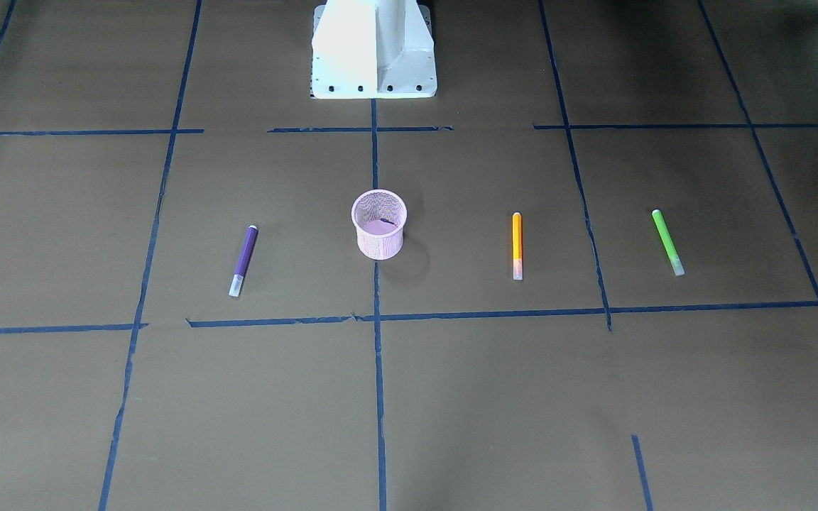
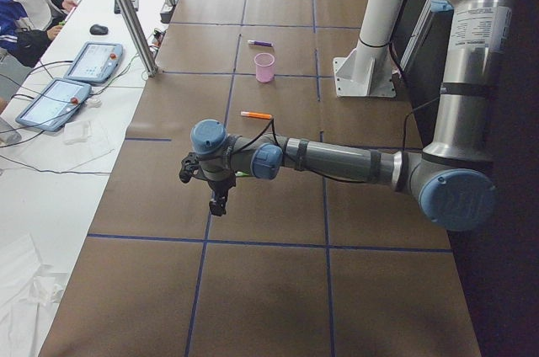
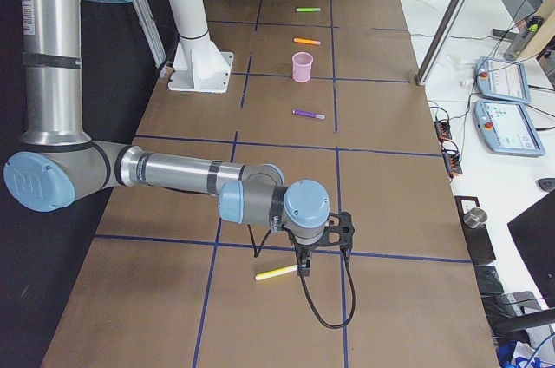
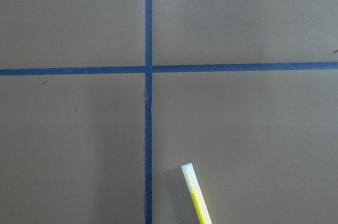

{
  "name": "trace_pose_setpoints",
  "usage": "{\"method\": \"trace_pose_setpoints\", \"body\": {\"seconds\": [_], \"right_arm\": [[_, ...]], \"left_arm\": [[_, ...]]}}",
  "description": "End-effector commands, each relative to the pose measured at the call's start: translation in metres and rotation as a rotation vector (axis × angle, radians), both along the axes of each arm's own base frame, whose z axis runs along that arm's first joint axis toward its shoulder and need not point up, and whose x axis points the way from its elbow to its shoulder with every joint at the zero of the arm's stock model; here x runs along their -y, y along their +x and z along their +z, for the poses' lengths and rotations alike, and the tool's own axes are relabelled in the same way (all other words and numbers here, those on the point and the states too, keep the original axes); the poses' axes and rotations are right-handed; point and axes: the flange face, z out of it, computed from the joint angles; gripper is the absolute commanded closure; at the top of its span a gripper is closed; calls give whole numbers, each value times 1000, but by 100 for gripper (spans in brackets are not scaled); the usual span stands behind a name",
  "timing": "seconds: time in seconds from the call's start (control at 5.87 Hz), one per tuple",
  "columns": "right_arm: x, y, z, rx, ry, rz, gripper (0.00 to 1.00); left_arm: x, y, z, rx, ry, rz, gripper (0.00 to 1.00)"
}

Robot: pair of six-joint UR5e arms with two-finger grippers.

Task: Collect pens into pen holder

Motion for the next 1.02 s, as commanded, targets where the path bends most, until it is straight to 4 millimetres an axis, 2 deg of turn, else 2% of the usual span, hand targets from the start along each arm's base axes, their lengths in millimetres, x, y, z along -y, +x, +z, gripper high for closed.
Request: {"method": "trace_pose_setpoints", "body": {"seconds": [0.0, 0.17, 0.34, 0.51, 0.85], "right_arm": [[10, 0, -13, -3, 25, -3, 0], [13, 0, -15, -8, 33, -6, 0], [11, 0, -12, -8, 25, -4, 0], [10, -1, -10, -6, 23, -5, 0], [9, -1, -10, -4, 19, -3, 0]], "left_arm": [[13, 80, -48, -21, -122, -75, 0], [-2, 138, -61, -53, -165, -108, 0], [-17, 189, -63, -7, -203, -232, 0], [-34, 231, -62, 14, -218, -279, 0], [-37, 233, -53, 23, -218, -272, 0]]}}
